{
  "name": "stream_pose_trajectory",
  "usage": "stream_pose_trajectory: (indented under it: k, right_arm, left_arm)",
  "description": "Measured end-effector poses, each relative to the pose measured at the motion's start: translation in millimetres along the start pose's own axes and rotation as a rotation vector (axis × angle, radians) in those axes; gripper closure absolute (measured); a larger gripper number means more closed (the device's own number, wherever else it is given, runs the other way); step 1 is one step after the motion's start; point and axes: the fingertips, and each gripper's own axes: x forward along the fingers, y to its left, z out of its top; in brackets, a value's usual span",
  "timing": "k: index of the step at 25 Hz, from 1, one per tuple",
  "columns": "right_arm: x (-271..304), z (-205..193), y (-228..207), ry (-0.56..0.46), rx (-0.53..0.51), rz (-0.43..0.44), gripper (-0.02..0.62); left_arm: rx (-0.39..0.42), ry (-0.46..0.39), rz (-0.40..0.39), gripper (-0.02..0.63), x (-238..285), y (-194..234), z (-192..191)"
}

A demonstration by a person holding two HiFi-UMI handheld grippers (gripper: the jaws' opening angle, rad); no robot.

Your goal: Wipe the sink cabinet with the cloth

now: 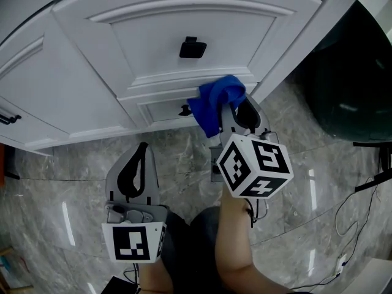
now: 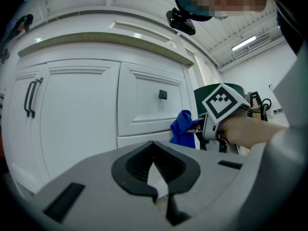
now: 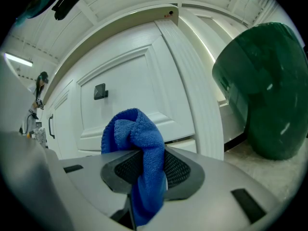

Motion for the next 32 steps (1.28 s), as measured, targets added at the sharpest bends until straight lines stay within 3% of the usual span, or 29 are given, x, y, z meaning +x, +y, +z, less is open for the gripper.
stream_pose_trajectory:
  k: [3, 11, 14, 18, 23, 32]
  right_arm:
    - [-2, 2, -7, -0.010, 0.013, -0.018, 0.479]
    - [-4, 4, -19, -0.027, 0.026, -0.048, 0.479]
    - [-5, 5, -24, -0.034, 0.031, -0.060, 0.479]
    - [-6, 6, -31, -0.043, 0.038, -0.079, 0.479]
    - [-8, 8, -41, -0.061, 0.048, -0.101, 0.479]
    - [-8, 9, -48, -0.076, 0.050, -0.113, 0.479]
  left_arm:
    - [-0.029, 0.009, 0.015, 0.606, 0, 1, -2]
    - [-0.003, 0.010, 0.005, 0.606, 1, 0, -3]
    - [-0.041, 0.014, 0.026, 0.606, 1, 1, -3]
    - [0.006, 0.007, -0.003, 0.606, 2, -1, -2]
    - [-0.045, 0.019, 0.025, 0.606, 1, 0, -4]
    - [0.014, 0.008, -0.013, 0.606, 5, -2, -4]
